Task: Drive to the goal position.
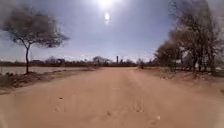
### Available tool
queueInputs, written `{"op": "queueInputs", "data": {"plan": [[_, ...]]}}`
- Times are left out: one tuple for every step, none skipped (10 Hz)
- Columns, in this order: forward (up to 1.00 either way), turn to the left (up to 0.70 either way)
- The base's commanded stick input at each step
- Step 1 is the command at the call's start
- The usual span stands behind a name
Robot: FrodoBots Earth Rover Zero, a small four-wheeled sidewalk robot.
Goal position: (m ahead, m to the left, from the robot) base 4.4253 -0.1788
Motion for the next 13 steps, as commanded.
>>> {"op": "queueInputs", "data": {"plan": [[1.0,0.0],[1.0,0.0],[1.0,0.0],[1.0,0.0],[1.0,0.0],[1.0,0.0],[1.0,0.0],[1.0,-0.13],[1.0,-0.27],[1.0,-0.27],[1.0,-0.14],[1.0,0.0],[1.0,0.0]]}}
